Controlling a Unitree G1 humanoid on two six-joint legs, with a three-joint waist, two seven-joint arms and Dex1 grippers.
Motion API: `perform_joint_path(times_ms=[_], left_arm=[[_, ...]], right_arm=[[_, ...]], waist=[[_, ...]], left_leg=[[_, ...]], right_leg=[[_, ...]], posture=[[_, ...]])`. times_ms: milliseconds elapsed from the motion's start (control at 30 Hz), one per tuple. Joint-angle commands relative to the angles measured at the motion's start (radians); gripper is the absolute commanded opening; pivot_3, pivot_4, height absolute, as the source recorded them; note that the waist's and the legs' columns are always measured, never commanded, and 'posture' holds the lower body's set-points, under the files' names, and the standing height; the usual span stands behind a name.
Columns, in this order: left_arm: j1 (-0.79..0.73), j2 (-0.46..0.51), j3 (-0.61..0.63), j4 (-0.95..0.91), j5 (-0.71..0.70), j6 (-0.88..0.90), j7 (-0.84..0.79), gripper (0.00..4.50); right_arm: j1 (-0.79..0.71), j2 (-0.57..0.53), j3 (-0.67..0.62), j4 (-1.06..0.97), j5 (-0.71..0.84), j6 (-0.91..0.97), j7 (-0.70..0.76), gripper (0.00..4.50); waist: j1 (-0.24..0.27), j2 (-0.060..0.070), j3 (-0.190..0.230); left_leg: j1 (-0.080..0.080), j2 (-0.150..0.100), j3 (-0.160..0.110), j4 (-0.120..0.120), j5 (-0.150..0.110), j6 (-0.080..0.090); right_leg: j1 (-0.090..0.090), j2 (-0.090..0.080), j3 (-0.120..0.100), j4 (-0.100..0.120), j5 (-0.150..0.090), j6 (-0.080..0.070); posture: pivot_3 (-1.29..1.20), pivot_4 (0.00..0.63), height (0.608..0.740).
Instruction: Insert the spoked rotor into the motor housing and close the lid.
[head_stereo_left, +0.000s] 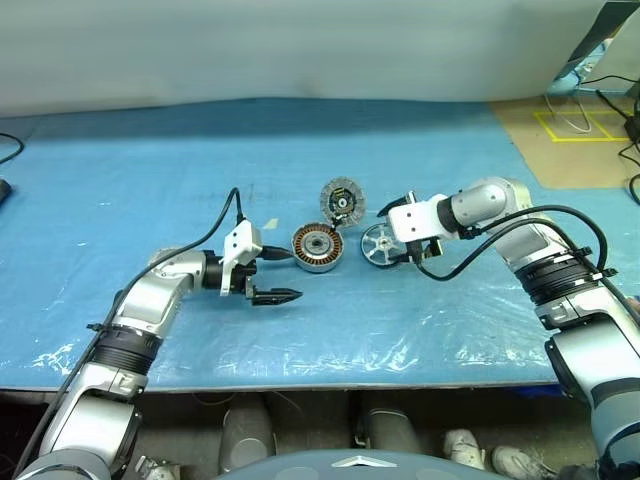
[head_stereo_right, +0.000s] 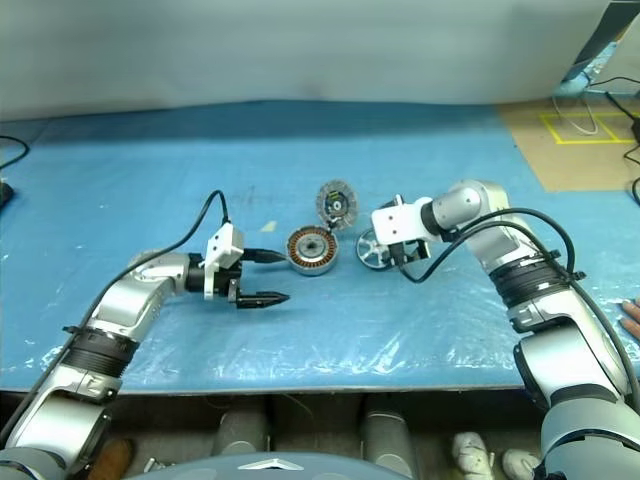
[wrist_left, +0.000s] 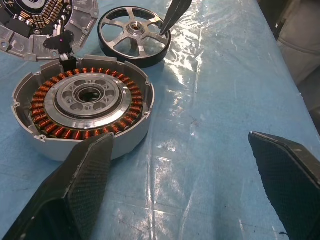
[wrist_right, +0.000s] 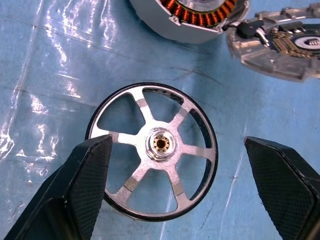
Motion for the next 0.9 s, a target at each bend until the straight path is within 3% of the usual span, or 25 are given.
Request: perform_joint_path(times_ms=[33,800,900], left_arm=[[0.009,0.005,0.006,-0.036,-0.003,-0.008,0.004,4.50],[0.007,0.010,-0.001,-0.042,0.002,-0.008,0.003,4.50],[0.006,0.009,-0.002,-0.041,0.003,-0.009,0.002,4.50]], right_arm=[[-0.011,0.001,0.006,-0.039,-0.003,-0.023,0.006,4.46],[0.058,-0.004,0.027,0.042,-0.006,0.030,0.025,4.46],[0.074,0.014,0.012,0.049,0.036,0.094,0.057,3.80]], waist=[[0.000,0.000,0.000],[0.000,0.000,0.000],[0.001,0.000,0.000]], left_leg=[[0.000,0.000,0.000,0.000,0.000,0.000],[0.003,0.000,0.000,0.001,0.000,0.000],[0.003,0.000,0.000,0.001,0.000,0.000]], right_leg=[[0.000,0.000,0.000,0.000,0.000,0.000],[0.002,0.000,0.001,0.000,0.000,0.000],[0.003,0.000,0.001,0.000,0.000,0.000]], posture=[[0.00,0.150,0.740],[0.00,0.150,0.740],[0.00,0.150,0.740]])
